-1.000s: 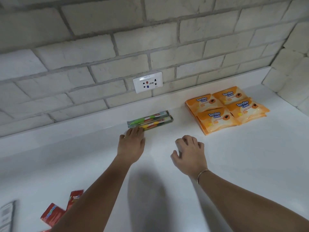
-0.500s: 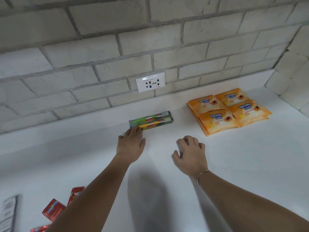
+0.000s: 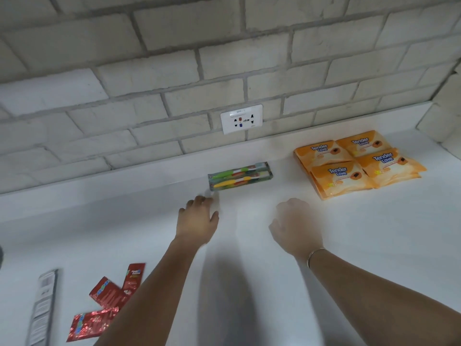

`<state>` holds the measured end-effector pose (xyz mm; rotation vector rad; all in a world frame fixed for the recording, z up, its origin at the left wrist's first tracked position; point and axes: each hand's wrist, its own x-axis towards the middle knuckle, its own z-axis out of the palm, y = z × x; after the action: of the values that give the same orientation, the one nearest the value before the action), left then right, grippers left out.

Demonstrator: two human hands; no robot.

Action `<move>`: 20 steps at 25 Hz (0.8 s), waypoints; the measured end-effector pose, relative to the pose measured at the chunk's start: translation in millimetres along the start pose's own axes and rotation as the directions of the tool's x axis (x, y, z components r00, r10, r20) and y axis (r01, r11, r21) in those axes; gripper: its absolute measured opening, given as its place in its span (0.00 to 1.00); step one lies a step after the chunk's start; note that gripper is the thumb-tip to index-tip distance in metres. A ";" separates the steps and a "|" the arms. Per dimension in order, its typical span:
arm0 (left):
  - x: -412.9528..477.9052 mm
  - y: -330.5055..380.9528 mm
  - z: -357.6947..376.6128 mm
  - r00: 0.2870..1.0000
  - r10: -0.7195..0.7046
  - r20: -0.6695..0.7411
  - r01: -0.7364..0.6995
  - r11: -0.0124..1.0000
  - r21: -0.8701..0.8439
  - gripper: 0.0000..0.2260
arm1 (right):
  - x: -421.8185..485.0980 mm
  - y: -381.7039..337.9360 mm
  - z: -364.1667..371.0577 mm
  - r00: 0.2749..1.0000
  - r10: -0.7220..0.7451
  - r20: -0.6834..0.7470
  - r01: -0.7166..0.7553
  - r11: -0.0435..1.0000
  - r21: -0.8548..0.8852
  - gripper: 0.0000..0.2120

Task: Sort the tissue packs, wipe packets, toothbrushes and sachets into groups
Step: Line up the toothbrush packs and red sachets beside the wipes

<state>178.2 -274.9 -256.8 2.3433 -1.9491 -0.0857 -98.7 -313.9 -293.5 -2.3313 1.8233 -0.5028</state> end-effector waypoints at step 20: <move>-192.5 -223.9 -24.4 0.485 -0.874 0.017 0.873 0.483 -0.067 0.20 | -2.9 -3.9 2.0 0.998 -0.054 -0.031 0.052 0.998 -0.041 0.14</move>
<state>364.5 -44.5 -259.5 2.9823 -0.4821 -0.1858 -95.1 -310.3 -294.6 -2.4174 1.8059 -0.5187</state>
